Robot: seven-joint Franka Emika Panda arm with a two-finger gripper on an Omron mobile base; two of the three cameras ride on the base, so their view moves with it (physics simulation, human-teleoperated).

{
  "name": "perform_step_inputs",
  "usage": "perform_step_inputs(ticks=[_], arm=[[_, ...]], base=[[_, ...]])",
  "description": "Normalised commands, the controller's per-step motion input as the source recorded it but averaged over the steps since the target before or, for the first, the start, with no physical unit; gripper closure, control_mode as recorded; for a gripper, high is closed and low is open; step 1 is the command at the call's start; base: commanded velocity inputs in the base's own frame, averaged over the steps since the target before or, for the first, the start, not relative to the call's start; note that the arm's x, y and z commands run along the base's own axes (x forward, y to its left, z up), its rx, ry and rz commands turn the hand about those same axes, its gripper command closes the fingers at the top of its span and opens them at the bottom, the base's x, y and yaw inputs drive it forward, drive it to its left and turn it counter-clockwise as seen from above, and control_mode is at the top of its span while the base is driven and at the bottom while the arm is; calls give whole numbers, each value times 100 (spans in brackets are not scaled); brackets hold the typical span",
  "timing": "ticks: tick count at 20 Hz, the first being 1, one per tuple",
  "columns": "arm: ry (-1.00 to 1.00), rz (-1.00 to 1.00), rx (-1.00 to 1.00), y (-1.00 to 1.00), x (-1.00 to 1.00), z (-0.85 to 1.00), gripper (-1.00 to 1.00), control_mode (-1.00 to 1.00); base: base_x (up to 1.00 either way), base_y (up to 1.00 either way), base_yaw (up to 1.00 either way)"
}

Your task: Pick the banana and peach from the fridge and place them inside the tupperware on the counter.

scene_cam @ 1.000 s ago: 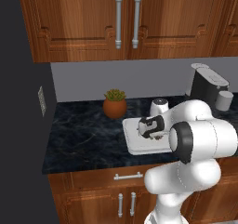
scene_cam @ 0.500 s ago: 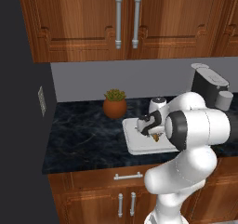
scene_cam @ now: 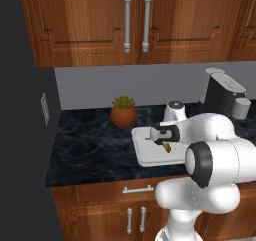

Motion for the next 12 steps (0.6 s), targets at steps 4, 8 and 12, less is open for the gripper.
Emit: perform_step_inputs(ticks=[4,8,12], arm=[[-20,0,0,-5,-93,71,-100,-100],[-19,0,0,-3,-85,99,-100,-100],[-20,5,0,-1,-67,100,-100,-100]], base=[[0,0,0],[0,0,0],[0,0,0]])
